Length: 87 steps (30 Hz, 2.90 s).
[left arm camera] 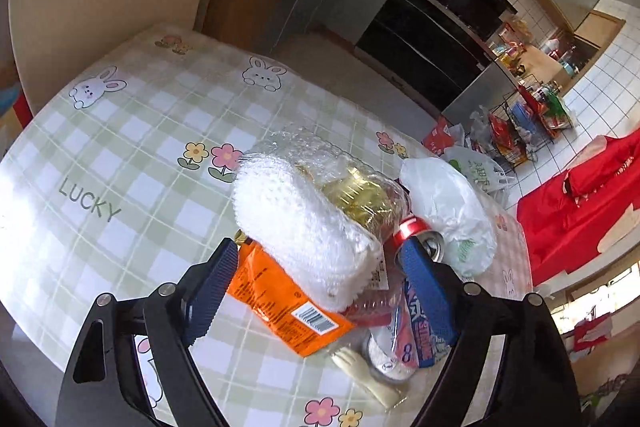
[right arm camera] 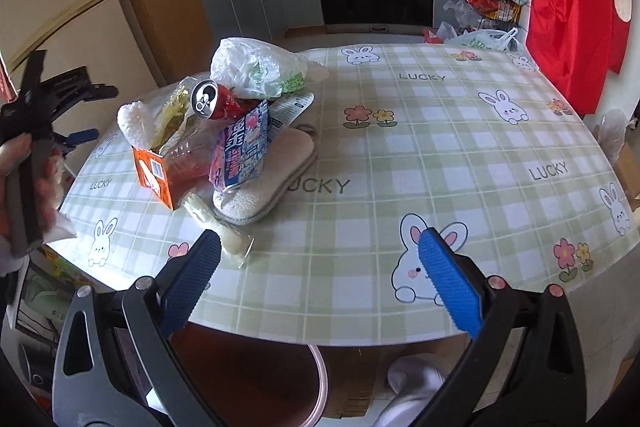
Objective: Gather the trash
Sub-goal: 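Reach the left tool to the white foam mesh and close on it, then lift the foam mesh with the left tool while the right tool grasps the blue packet, then carry both items over the bin and open both tools to drop them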
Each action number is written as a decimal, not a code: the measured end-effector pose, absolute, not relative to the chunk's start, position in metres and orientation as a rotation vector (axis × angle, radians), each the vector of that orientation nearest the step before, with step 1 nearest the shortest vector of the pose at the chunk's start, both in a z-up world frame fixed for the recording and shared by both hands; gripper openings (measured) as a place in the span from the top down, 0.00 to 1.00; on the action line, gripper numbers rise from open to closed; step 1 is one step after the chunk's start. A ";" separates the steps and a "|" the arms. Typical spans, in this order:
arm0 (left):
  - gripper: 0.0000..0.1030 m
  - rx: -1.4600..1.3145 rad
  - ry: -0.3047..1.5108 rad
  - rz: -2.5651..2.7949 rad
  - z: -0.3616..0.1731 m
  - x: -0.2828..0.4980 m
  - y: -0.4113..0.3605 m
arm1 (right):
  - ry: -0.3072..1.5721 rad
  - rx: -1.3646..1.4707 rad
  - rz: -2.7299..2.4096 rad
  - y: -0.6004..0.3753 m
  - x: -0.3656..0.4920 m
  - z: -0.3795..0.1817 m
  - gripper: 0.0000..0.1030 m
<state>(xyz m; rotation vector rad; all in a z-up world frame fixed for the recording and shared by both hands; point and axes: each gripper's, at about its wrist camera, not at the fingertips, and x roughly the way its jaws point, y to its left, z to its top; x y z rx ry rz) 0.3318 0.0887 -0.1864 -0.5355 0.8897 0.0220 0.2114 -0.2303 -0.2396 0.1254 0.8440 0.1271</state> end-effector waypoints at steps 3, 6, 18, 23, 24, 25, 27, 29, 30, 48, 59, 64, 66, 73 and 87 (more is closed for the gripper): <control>0.20 -0.491 0.912 0.044 -0.197 0.352 0.084 | 0.853 0.128 0.139 -0.232 0.222 -0.245 0.05; 0.22 -0.496 0.944 0.053 -0.210 0.363 0.087 | 0.865 0.132 0.158 -0.230 0.231 -0.251 0.05; 0.83 -0.476 0.843 -0.094 -0.181 0.319 0.100 | 0.895 0.162 0.351 -0.201 0.272 -0.266 0.13; 0.83 -0.434 0.759 -0.148 -0.151 0.289 0.100 | 0.877 0.148 0.427 -0.183 0.302 -0.266 0.28; 0.83 -0.422 0.742 -0.157 -0.147 0.280 0.099 | 0.868 0.135 0.435 -0.178 0.308 -0.266 0.32; 0.83 -0.414 0.729 -0.166 -0.142 0.272 0.097 | 0.856 0.126 0.441 -0.175 0.311 -0.265 0.35; 0.83 -0.411 0.710 -0.194 -0.141 0.257 0.097 | 0.834 0.107 0.443 -0.168 0.322 -0.267 0.39; 0.83 -0.417 0.706 -0.223 -0.144 0.242 0.099 | 0.838 0.098 0.428 -0.164 0.333 -0.272 0.42; 0.83 -0.424 0.706 -0.228 -0.147 0.235 0.101 | 0.840 0.102 0.424 -0.163 0.337 -0.274 0.43; 0.83 -0.488 0.773 -0.231 -0.193 0.169 0.106 | 0.828 0.141 0.381 -0.155 0.318 -0.274 0.85; 0.83 -0.466 0.791 -0.303 -0.191 0.141 0.071 | 0.743 0.216 0.366 -0.168 0.262 -0.249 0.88; 0.83 -0.450 0.826 -0.326 -0.199 0.126 0.056 | 0.719 0.201 0.381 -0.165 0.245 -0.238 0.88; 0.83 -0.446 0.830 -0.335 -0.200 0.120 0.052 | 0.716 0.202 0.379 -0.166 0.241 -0.237 0.88; 0.83 -0.425 0.862 -0.355 -0.201 0.109 0.042 | 0.681 0.215 0.363 -0.174 0.228 -0.223 0.88; 0.48 -0.339 0.923 -0.509 -0.203 0.089 -0.006 | 0.566 0.222 0.383 -0.184 0.176 -0.172 0.88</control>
